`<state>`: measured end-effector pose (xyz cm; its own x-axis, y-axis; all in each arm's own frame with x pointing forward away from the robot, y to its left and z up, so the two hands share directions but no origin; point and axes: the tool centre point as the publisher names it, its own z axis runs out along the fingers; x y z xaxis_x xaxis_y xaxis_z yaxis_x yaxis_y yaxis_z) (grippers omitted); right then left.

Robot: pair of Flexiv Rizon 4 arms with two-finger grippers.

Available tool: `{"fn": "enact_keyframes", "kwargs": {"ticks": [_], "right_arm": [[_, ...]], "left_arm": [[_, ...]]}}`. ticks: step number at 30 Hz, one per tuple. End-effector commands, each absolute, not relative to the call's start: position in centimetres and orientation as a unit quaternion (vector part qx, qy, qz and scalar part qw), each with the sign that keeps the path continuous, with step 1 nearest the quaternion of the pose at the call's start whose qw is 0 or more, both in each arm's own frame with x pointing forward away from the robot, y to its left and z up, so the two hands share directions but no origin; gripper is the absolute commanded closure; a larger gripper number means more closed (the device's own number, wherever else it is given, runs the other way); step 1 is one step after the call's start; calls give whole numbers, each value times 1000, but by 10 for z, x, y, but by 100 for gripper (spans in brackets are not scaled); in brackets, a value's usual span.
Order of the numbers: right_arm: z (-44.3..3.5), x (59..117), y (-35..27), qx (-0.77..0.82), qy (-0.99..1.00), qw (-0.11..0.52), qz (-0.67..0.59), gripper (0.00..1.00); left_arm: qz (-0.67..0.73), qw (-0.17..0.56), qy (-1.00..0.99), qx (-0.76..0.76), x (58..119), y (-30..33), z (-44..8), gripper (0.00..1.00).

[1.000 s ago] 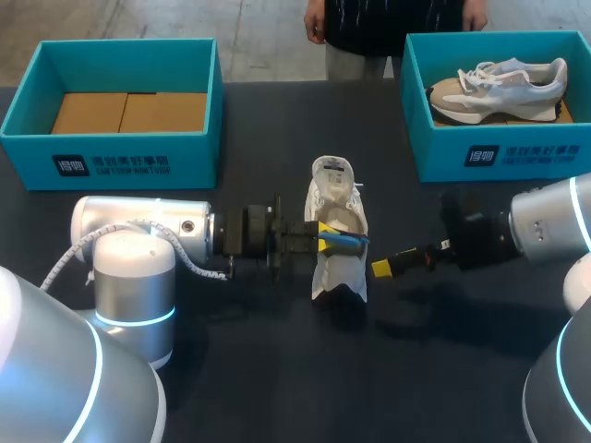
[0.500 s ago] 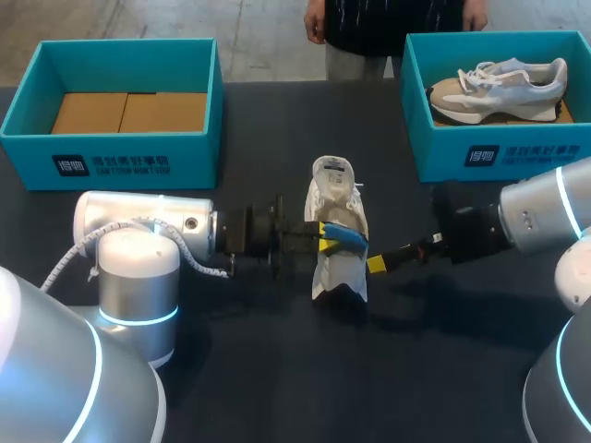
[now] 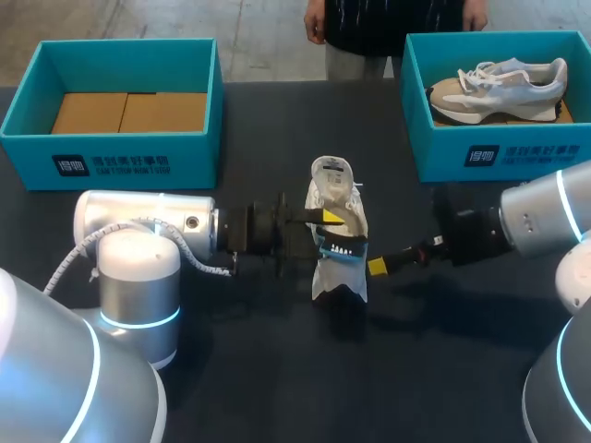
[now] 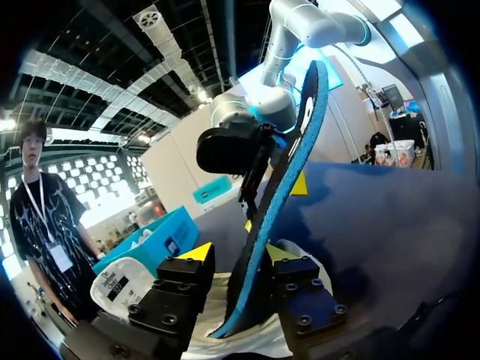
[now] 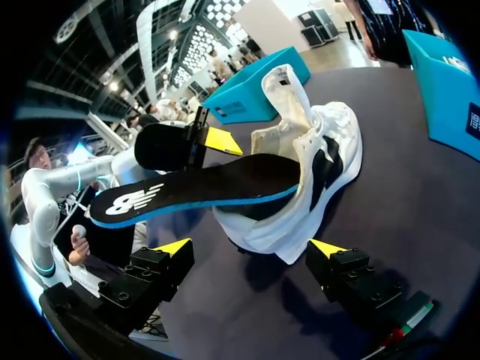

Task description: Take the shoe out of the shoebox, open the shoe tongue, remove and reinsert the insole, then place the shoe into the shoebox

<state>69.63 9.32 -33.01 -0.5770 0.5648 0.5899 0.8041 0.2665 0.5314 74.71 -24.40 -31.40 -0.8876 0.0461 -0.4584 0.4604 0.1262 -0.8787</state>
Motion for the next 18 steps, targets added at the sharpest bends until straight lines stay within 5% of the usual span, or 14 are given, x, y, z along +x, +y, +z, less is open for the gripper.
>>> {"fn": "enact_keyframes", "kwargs": {"ticks": [1,4,7,8,18], "right_arm": [[-327,692,91,-440,-784,140,-415,0],[-327,692,91,-441,-784,140,-414,0],[-327,691,91,-442,-783,140,-414,0],[-327,690,91,-442,-783,140,-414,0],[-327,688,91,-446,-781,139,-414,0]], "left_arm": [[-637,164,732,176,741,-241,-309,62],[-638,163,732,178,738,-240,-307,69],[-638,160,731,180,737,-240,-307,86],[-637,158,733,181,737,-240,-308,99],[-620,148,748,185,745,-242,-321,100]]}}
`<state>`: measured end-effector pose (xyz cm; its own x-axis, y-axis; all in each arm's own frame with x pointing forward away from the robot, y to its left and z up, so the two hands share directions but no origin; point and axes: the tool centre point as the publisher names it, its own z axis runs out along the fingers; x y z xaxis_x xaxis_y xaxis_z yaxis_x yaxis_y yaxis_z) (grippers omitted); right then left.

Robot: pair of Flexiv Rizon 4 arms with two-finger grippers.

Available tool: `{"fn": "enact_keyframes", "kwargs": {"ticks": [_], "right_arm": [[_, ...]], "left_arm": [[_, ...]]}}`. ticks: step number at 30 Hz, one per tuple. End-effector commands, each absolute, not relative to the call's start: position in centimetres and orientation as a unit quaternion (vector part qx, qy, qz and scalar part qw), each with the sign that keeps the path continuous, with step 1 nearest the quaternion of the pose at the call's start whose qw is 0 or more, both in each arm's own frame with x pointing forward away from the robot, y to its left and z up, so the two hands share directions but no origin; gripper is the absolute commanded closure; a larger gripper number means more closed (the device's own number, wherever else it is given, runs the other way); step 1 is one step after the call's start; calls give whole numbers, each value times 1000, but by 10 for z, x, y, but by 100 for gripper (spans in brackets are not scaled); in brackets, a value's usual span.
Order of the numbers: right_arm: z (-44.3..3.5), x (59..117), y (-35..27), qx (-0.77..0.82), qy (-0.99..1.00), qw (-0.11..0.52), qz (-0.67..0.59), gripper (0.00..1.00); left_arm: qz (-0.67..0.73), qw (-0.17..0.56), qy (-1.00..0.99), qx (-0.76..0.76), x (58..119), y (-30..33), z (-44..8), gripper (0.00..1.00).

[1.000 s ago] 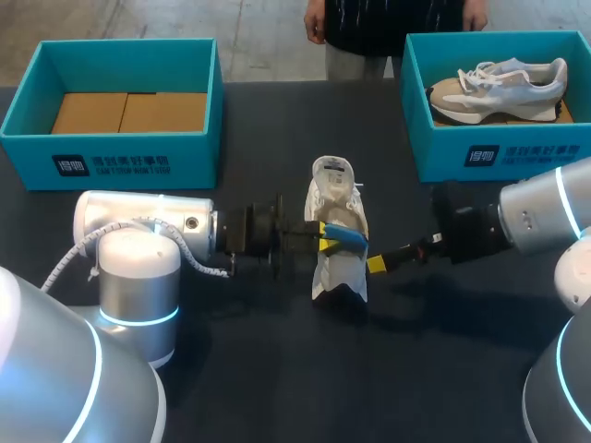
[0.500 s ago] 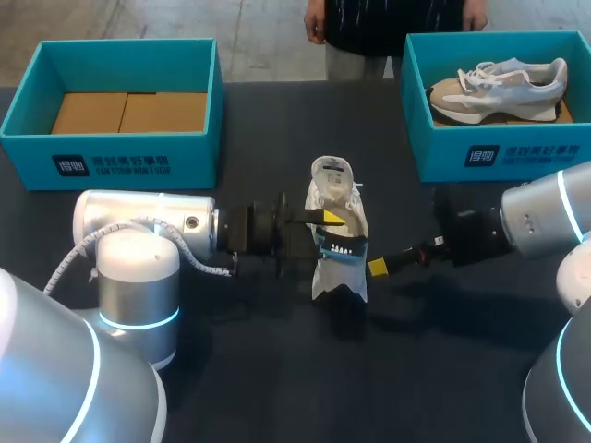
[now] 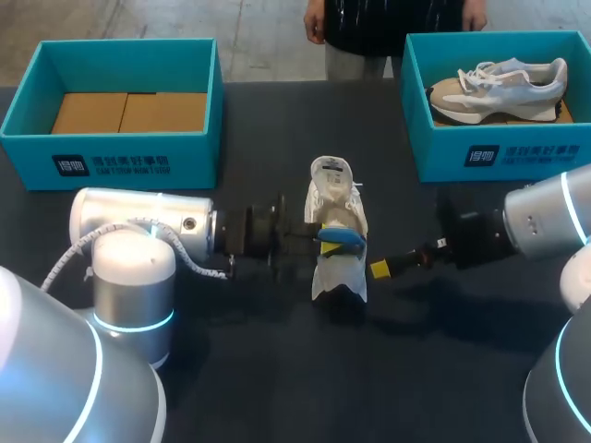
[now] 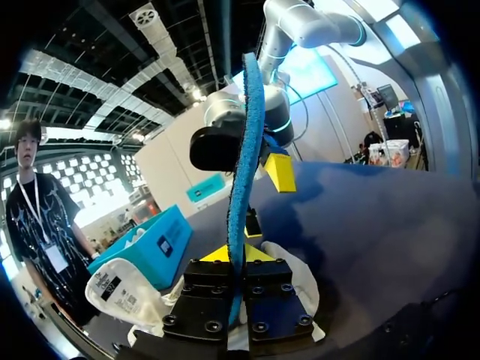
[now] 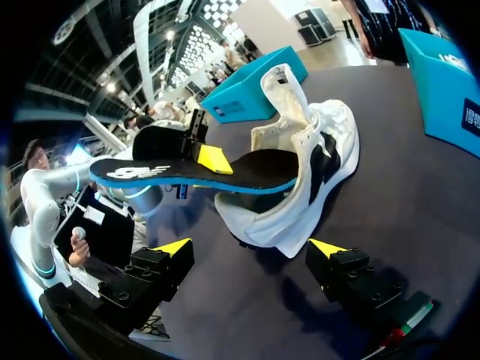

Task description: Take the shoe out of the shoebox, open the shoe tongue, remove and reinsert the insole, then place the shoe into the shoebox

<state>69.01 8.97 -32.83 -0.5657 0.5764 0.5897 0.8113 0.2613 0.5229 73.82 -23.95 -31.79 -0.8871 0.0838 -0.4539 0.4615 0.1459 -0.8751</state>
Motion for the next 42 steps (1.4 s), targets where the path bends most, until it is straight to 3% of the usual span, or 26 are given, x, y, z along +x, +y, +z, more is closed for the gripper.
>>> {"fn": "enact_keyframes", "kwargs": {"ticks": [1,18,20,23,26,37,40,42], "right_arm": [[-327,687,91,-446,-781,139,-415,0],[-330,685,93,-451,-777,140,-416,0],[-330,685,94,-450,-777,141,-416,0],[-330,685,94,-450,-778,141,-416,0],[-330,685,94,-450,-778,141,-415,0],[-330,684,95,-450,-778,141,-415,0],[-331,684,96,-451,-778,141,-415,0],[-331,684,96,-451,-777,142,-415,0]], "left_arm": [[-618,148,749,185,746,-241,-322,100],[-602,155,763,177,760,-240,-335,100],[-604,155,761,178,758,-240,-332,68],[-607,159,757,179,755,-238,-328,65],[-612,163,753,181,752,-237,-322,53],[-619,161,744,195,739,-238,-311,60],[-617,158,746,196,739,-238,-314,73],[-615,154,749,194,740,-238,-317,100]]}}
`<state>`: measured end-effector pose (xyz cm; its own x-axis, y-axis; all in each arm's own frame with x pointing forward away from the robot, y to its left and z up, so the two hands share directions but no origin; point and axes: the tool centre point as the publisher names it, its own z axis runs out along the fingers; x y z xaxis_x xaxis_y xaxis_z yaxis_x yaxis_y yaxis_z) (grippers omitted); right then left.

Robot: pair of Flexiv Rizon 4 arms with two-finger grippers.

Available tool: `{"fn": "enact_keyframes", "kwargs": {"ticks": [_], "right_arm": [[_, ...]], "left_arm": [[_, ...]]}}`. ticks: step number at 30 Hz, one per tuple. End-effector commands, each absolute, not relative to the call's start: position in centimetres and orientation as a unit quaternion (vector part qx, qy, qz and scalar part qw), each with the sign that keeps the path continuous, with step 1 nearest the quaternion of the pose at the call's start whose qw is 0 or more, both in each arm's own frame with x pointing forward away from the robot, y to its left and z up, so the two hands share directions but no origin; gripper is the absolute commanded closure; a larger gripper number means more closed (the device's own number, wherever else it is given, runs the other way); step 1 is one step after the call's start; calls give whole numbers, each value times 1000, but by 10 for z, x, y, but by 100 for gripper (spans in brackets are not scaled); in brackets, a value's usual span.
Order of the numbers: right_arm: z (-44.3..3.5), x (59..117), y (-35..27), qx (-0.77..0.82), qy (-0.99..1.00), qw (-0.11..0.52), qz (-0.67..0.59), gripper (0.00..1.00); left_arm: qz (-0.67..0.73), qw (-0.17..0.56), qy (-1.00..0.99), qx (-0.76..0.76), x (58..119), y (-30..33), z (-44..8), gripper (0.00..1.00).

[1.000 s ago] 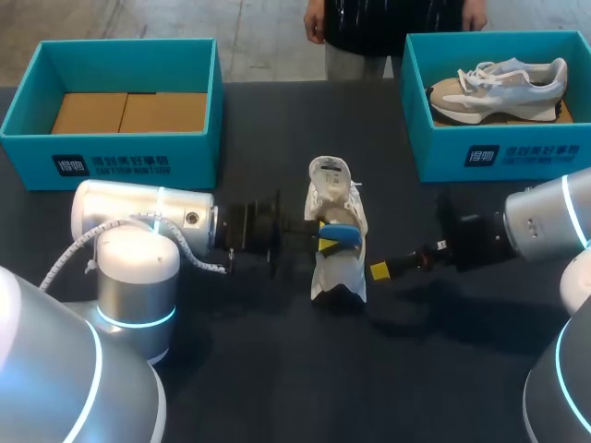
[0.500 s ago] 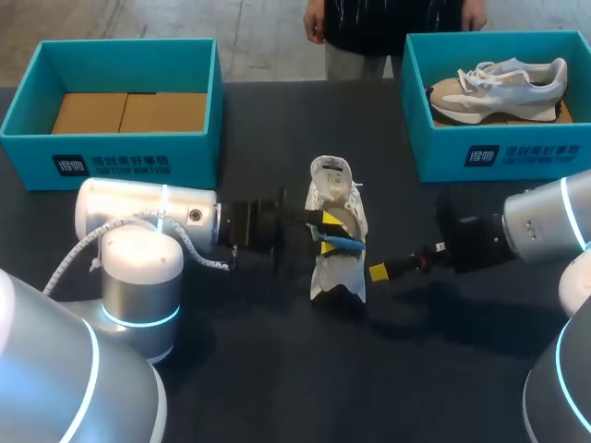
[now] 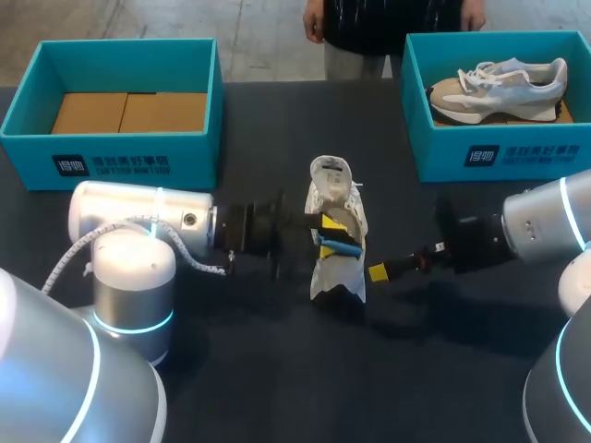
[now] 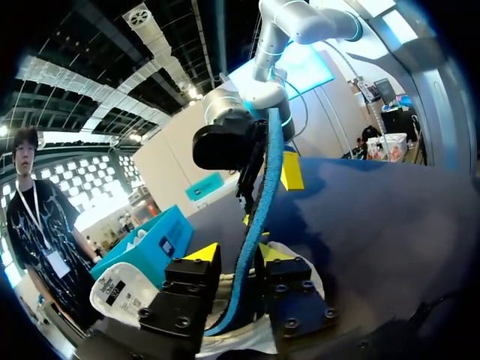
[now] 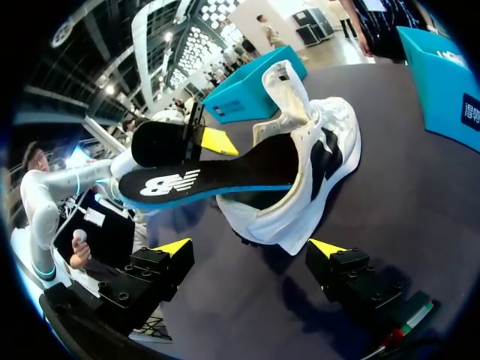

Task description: Take the shoe out of the shoebox, open the shoe tongue, remove and reinsert the insole, then place the shoe into the shoebox

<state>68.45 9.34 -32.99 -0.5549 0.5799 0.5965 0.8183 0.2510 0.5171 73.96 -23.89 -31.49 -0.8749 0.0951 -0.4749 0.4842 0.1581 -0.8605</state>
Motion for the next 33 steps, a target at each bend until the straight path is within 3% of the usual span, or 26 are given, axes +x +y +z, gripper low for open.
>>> {"fn": "enact_keyframes", "kwargs": {"ticks": [1,25,26,29,31,32,33], "right_arm": [[-331,684,96,-451,-777,141,-415,0],[-332,682,90,-456,-775,139,-416,0],[-332,681,90,-456,-775,139,-416,0],[-332,681,90,-456,-775,139,-416,0],[-332,681,90,-455,-775,138,-416,0],[-333,681,90,-455,-775,138,-417,0],[-333,681,90,-455,-775,139,-417,0]], "left_arm": [[-614,152,750,194,741,-238,-319,100],[-598,143,769,176,762,-241,-350,100],[-598,143,769,175,762,-241,-349,73],[-604,148,763,178,758,-240,-340,25],[-606,149,761,180,756,-239,-335,27],[-607,152,758,181,754,-238,-331,37],[-608,154,757,183,754,-238,-329,39]]}}
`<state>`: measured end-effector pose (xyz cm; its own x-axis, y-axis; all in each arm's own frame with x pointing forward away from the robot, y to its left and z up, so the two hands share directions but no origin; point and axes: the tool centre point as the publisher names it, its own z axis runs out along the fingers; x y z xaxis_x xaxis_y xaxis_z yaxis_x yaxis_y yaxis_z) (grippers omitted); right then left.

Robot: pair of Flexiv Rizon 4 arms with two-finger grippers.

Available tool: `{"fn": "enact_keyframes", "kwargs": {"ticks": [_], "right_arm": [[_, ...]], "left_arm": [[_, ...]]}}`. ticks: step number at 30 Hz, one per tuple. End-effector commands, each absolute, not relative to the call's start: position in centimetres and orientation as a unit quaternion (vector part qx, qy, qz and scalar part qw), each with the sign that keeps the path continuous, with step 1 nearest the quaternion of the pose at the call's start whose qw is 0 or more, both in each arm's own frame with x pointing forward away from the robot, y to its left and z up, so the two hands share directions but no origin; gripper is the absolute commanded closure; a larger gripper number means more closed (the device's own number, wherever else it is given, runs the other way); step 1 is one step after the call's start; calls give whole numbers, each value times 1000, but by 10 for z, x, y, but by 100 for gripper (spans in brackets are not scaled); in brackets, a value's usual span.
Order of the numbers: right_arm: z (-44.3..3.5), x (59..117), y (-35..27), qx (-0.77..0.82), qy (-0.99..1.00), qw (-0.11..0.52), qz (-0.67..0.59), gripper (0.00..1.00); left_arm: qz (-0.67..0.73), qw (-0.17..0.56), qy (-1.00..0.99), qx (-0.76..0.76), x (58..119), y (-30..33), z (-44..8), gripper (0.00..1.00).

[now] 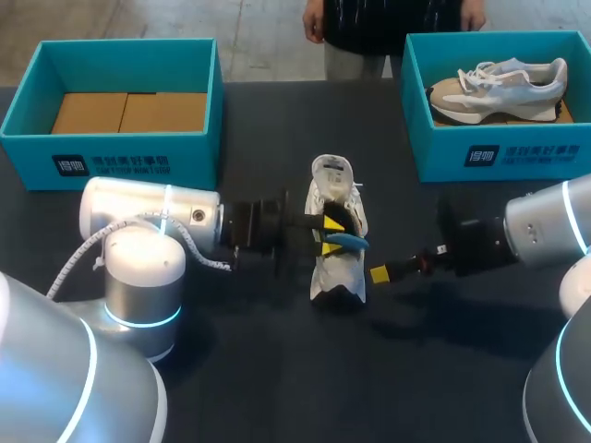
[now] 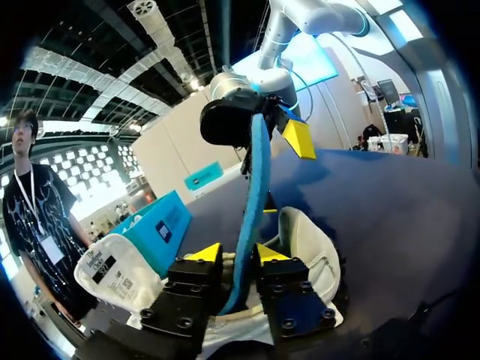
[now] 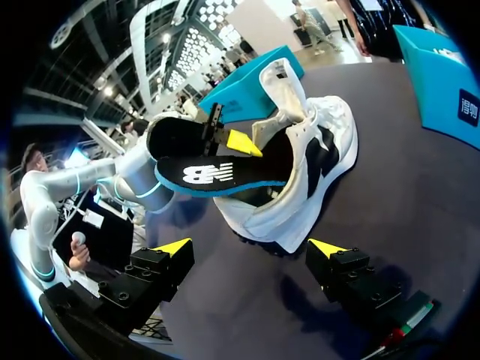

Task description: Take the shoe out of the shoebox, open the shoe tongue, remove and reinsert the insole, then place the shoe into the shoebox

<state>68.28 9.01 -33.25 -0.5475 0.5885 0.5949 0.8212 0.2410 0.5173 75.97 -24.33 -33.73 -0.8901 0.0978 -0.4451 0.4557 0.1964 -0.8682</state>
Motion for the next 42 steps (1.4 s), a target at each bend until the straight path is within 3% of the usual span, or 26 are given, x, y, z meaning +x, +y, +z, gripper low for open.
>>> {"fn": "enact_keyframes", "kwargs": {"ticks": [1,3,6,12,15,42], "right_arm": [[-333,681,90,-454,-775,139,-417,0],[-333,681,91,-453,-776,139,-417,0],[-333,681,91,-451,-777,140,-417,0],[-333,681,92,-448,-778,142,-416,0],[-334,680,92,-448,-778,142,-416,0],[-333,677,87,-457,-775,137,-415,0]], "left_arm": [[-610,155,755,184,752,-237,-326,40],[-611,160,752,187,749,-236,-320,41],[-612,163,750,192,743,-235,-314,51],[-612,161,749,198,734,-234,-312,63],[-610,157,751,197,733,-234,-315,100],[-602,140,761,198,758,-241,-345,100]]}}
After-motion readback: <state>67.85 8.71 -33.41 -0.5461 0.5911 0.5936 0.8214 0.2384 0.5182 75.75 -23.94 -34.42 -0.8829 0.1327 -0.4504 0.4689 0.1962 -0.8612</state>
